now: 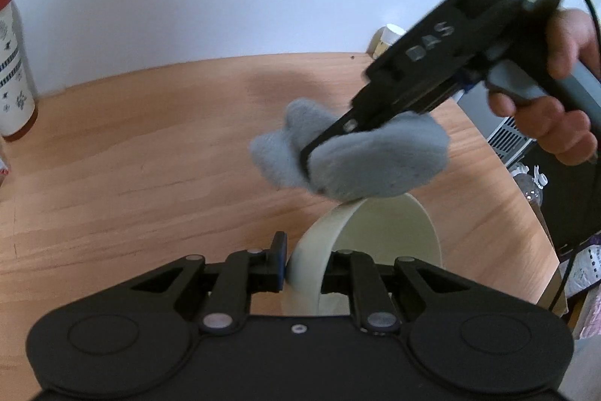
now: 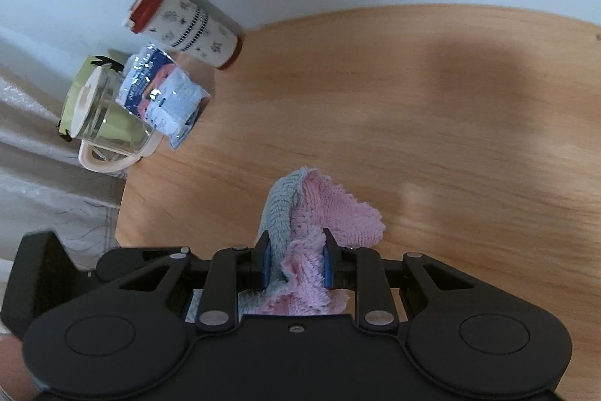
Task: Clean bowl
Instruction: 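Lift and tilt the bowl with the left tool while the right tool wipes it with the cloth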
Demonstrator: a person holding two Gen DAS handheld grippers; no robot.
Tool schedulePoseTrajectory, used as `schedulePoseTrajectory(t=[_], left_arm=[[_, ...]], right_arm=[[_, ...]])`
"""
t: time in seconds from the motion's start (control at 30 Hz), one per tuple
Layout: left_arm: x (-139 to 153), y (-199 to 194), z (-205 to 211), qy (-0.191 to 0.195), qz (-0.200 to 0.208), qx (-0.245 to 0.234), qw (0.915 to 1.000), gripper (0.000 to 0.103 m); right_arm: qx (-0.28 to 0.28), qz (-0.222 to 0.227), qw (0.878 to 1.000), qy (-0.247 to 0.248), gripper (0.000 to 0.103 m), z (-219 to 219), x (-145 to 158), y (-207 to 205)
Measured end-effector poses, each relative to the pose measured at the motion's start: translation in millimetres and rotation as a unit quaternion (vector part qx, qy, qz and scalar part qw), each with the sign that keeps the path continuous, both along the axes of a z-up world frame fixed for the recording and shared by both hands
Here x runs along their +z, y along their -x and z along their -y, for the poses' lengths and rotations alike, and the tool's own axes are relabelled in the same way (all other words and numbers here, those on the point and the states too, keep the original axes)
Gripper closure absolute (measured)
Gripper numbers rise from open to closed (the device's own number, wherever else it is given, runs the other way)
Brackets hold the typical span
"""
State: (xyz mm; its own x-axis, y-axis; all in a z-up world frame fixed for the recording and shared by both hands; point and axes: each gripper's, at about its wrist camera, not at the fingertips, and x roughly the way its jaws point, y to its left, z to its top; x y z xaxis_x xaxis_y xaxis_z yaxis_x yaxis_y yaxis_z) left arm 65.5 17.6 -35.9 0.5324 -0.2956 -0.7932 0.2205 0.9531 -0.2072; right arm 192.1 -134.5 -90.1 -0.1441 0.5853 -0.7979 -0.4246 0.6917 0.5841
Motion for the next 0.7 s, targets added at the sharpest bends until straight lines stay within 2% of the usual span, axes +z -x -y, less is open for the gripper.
schedulePoseTrajectory(t=[0.13,0.33,0.5,0.7], left_arm=[[0.8,1.3,6.9,-0.007,0.005,-0.011,0.9999,0.089],[-4.0,6.8,8.0,0.000,0.012,-0.003,0.9999,0.087],[-10.8,6.2,11.2,0.008,0.007,0.006,0.9999,0.086],[-15.0,7.7,5.4,0.019,0.006,0.026,0.9995,0.085]], right_arm=[[0.017,-0.021,1.000,0.013,0.075,-10.9,-5.9,-2.4],[0.049,-0.012,0.998,0.031,0.075,-23.9,-5.8,4.3],[0.037,-0.020,0.999,0.033,0.075,-9.8,-7.5,2.3],[-0.003,-0.034,0.999,0.042,0.075,20.0,-17.5,1.1]])
